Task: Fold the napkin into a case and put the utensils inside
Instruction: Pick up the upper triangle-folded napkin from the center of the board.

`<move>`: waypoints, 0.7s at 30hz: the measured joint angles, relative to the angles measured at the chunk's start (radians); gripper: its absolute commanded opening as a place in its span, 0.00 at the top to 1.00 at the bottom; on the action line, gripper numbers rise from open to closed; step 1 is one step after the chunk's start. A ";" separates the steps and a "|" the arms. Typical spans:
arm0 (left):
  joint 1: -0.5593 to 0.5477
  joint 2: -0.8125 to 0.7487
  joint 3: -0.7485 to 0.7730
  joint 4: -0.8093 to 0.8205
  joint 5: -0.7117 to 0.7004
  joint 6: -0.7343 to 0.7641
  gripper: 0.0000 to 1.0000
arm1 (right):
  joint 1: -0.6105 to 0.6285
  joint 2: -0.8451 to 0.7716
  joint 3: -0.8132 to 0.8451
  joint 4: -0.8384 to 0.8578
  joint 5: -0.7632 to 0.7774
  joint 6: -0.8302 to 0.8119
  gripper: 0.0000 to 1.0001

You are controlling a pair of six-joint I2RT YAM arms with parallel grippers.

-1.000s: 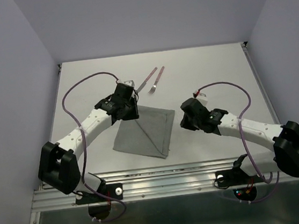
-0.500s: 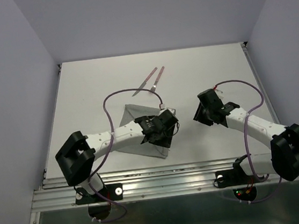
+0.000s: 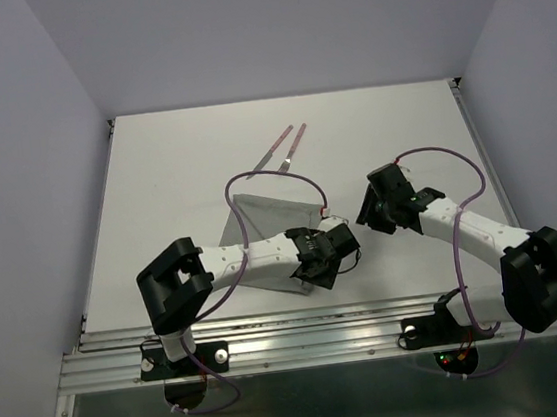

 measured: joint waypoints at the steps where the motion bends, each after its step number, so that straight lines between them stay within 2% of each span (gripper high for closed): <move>1: -0.002 0.004 0.003 -0.004 -0.006 0.000 0.43 | -0.001 0.000 0.000 0.000 -0.003 0.000 0.49; 7: -0.007 0.022 0.007 -0.039 -0.070 -0.007 0.43 | -0.002 0.019 0.000 0.002 -0.007 -0.006 0.48; 12: -0.011 0.022 0.007 -0.052 -0.115 -0.009 0.39 | -0.002 0.028 0.000 0.005 -0.013 -0.008 0.48; 21: -0.011 0.022 0.007 -0.054 -0.126 0.024 0.41 | -0.002 0.033 -0.001 0.014 -0.018 -0.008 0.45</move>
